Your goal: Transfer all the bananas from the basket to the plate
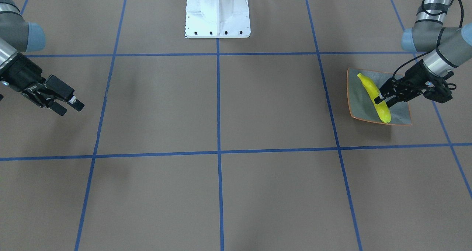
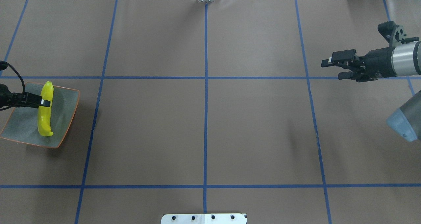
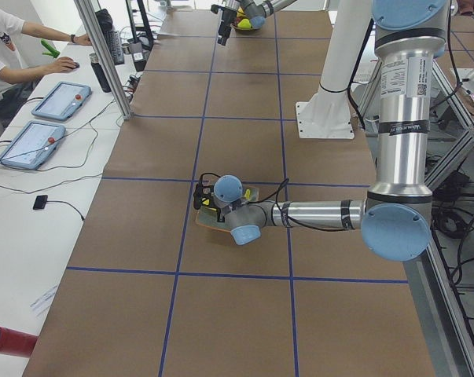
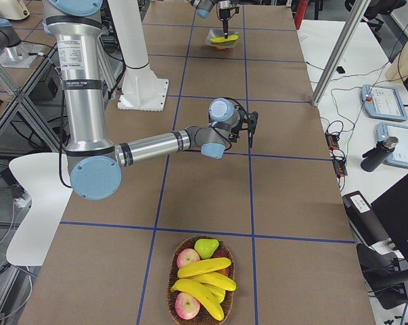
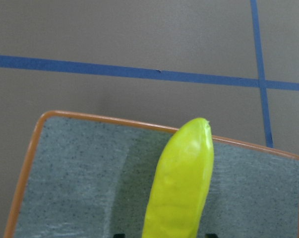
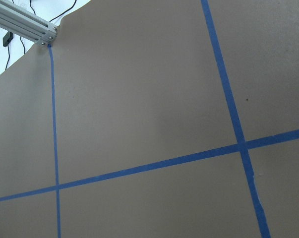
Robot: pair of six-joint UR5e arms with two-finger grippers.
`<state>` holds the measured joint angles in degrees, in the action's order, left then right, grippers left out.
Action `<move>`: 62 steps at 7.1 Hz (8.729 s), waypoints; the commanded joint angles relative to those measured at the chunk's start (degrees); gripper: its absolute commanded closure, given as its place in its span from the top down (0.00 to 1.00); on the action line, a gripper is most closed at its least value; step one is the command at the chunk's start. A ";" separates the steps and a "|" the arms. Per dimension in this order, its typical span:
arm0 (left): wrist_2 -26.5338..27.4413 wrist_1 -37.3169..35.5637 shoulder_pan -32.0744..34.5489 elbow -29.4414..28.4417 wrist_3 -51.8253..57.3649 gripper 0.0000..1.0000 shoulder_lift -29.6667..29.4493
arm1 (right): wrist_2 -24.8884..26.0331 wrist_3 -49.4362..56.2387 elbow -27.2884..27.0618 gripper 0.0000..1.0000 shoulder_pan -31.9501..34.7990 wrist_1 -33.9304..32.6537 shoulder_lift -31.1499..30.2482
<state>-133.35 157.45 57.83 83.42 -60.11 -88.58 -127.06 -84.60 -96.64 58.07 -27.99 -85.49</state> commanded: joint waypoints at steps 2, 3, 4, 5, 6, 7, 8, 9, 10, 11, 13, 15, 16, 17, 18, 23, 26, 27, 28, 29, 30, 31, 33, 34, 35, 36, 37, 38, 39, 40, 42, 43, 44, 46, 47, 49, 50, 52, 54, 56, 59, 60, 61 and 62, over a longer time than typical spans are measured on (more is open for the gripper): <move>-2.79 -1.53 6.64 1.57 0.07 0.62 -1.34 | -2.13 14.72 1.88 1.00 8.33 -1.19 -5.18; -3.23 -1.97 8.34 1.57 0.34 0.62 -1.34 | -5.71 22.30 5.90 1.00 13.86 -1.19 -6.17; -3.23 -4.76 9.31 1.48 5.65 0.62 -1.34 | -6.96 31.68 9.50 1.00 18.70 -1.37 -7.66; -4.71 -10.01 13.06 1.48 13.62 0.62 -1.34 | -7.58 39.61 10.85 1.00 22.49 -4.07 -9.32; -5.07 -14.24 14.23 1.48 19.88 0.62 -1.51 | -7.85 50.65 10.68 1.00 27.22 -9.40 -12.73; -4.99 -15.41 14.33 1.13 21.42 0.63 -2.12 | -7.77 62.77 10.68 1.00 30.75 -15.20 -14.86; -5.08 -15.51 14.24 1.04 21.44 0.65 -2.13 | -7.24 73.77 10.77 1.00 32.96 -20.30 -16.27; -5.16 -15.51 14.24 1.04 21.44 0.66 -2.30 | -4.63 84.58 11.03 1.00 34.03 -24.79 -18.20; -5.08 -15.51 14.24 1.04 21.35 0.66 -2.56 | -2.16 91.99 10.95 1.00 34.21 -28.06 -19.44; -4.99 -15.51 14.24 1.13 21.26 0.67 -2.74 | -1.97 94.68 10.95 1.00 34.21 -28.52 -21.10; -5.08 -15.42 14.24 1.13 21.26 0.67 -2.74 | -0.65 96.20 12.60 1.00 34.21 -28.53 -21.30; -5.34 -15.34 14.24 1.21 21.26 0.69 -2.66 | -0.56 96.03 14.63 1.00 34.13 -28.27 -20.42; -5.34 -15.33 14.24 1.13 21.26 0.69 -2.65 | -0.56 95.85 14.90 0.98 34.13 -28.27 -20.24; -5.34 -15.25 14.24 1.13 21.26 0.69 -2.57 | -0.65 95.67 14.90 0.83 34.13 -28.35 -20.15; -5.43 -15.07 14.24 1.21 21.26 0.69 -2.57 | -0.56 95.76 14.90 0.61 34.13 -28.35 -20.15; -7.10 -14.81 14.24 1.39 20.65 0.70 -2.48 | -2.22 95.67 11.84 0.00 34.21 -28.61 -21.11; -7.01 -14.98 14.24 1.39 20.47 0.71 -2.65 | -5.21 96.37 2.99 0.00 35.18 -36.83 -22.35; -7.01 -15.16 14.24 1.30 20.38 0.71 -2.74 | -5.13 96.55 -0.62 0.00 35.09 -40.79 -22.09; -7.01 -15.25 14.16 1.21 20.38 0.71 -2.74 | -5.13 96.55 -3.09 0.00 35.01 -43.27 -21.74; -7.01 -15.33 14.16 1.21 20.38 0.71 -2.83 | -5.13 96.47 -6.60 0.00 34.74 -47.73 -21.47; -7.01 -15.60 14.16 1.30 20.21 0.71 -3.18 | -5.13 95.86 -8.55 0.00 34.74 -53.69 -17.55; -7.10 -15.60 14.07 1.04 15.68 0.71 -4.92 | -6.26 93.15 -8.74 0.00 34.31 -55.14 -14.64; -7.10 -15.51 13.45 -0.01 3.29 0.72 -12.29 | -11.35 73.97 -8.74 0.00 29.06 -54.63 -6.40; -7.10 -15.51 12.23 -1.32 1.59 0.74 -15.45 | -12.33 63.87 -8.65 0.00 24.42 -54.20 -1.65; -7.10 -15.60 10.13 -1.77 -2.43 0.74 -18.71 | -12.34 52.89 -8.74 0.00 20.28 -54.02 4.14; -7.01 -15.60 7.59 -2.04 -7.60 0.74 -22.48 | -12.34 43.21 -8.83 0.00 16.59 -52.71 8.81; -6.92 -15.51 5.39 -2.39 -12.35 0.74 -26.00 | -12.25 32.67 -8.74 0.00 11.85 -49.65 12.85; -6.66 -15.51 3.97 -2.48 -13.97 0.74 -28.38 | -11.29 23.95 -8.13 0.00 7.02 -43.97 14.98; -6.57 -15.51 3.44 -2.39 -14.07 0.74 -30.15 | -8.58 16.73 -7.78 0.00 2.97 -37.91 16.14; -6.48 -15.51 2.30 -2.39 -16.07 0.74 -32.17 | -3.94 9.53 -7.25 0.00 -1.34 -32.10 17.71; -6.31 -15.42 -0.42 -2.83 -20.22 0.74 -36.65 | 4.33 -0.01 -7.07 0.00 -9.17 -23.03 19.30; -6.31 -15.25 -1.74 -2.83 -20.31 0.74 -38.50 | 4.71 -0.21 -6.46 0.00 -11.46 -22.99 21.66; -6.31 -14.90 -2.97 -2.74 -20.31 0.74 -39.64 | 5.32 -0.30 -5.85 0.00 -12.62 -22.90 23.77; -6.31 -14.81 -5.43 -2.83 -20.22 0.74 -42.28 | 8.66 -0.30 -3.31 0.00 -16.66 -22.99 27.10; -6.31 -14.81 -5.88 -2.83 -20.22 0.74 -43.51 | 9.98 -0.22 -2.42 0.00 -18.33 -22.90 28.18; -4.47 -14.81 -7.54 -2.83 -20.31 0.74 -44.40 | 10.43 -0.22 -2.24 0.00 -19.74 -23.17 29.76; -4.29 -14.81 -7.81 -2.83 -20.40 0.74 -44.66 | 10.43 -0.22 -2.15 0.00 -19.84 -23.08 30.21; -4.20 -14.72 -8.87 -2.74 -26.00 0.74 -45.98 | 12.69 -0.22 -2.15 0.00 -20.53 -22.91 30.91; -4.20 -14.72 -9.57 -2.57 -29.19 0.74 -46.42 | 15.00 -0.22 -2.50 0.00 -21.24 -22.82 31.00; -1.41 -14.72 -11.23 -2.39 -30.24 0.74 -46.42 | 16.57 -0.30 -2.85 0.00 -21.24 -22.73 31.09; -0.59 -14.72 -11.60 -2.30 -30.33 0.67 -46.34 | 17.55 -0.30 -3.20 0.00 -21.24 -22.73 31.00; -0.59 -14.72 -11.60 -2.21 -30.33 0.42 -46.34 | 17.55 -0.30 -3.20 0.00 -21.33 -22.73 31.00; -0.59 -14.72 -11.60 -2.21 -30.33 0.00 -46.34 | 17.55 -0.30 -3.20 0.00 -21.33 -22.64 31.00; -0.59 -14.72 -11.60 -2.04 -30.33 0.00 -46.34 | 17.55 -0.22 -3.20 0.43 -21.33 -22.47 31.00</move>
<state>-133.94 142.73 46.24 81.26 -90.44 -134.93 -109.52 -84.88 -99.83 36.74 -50.62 -54.51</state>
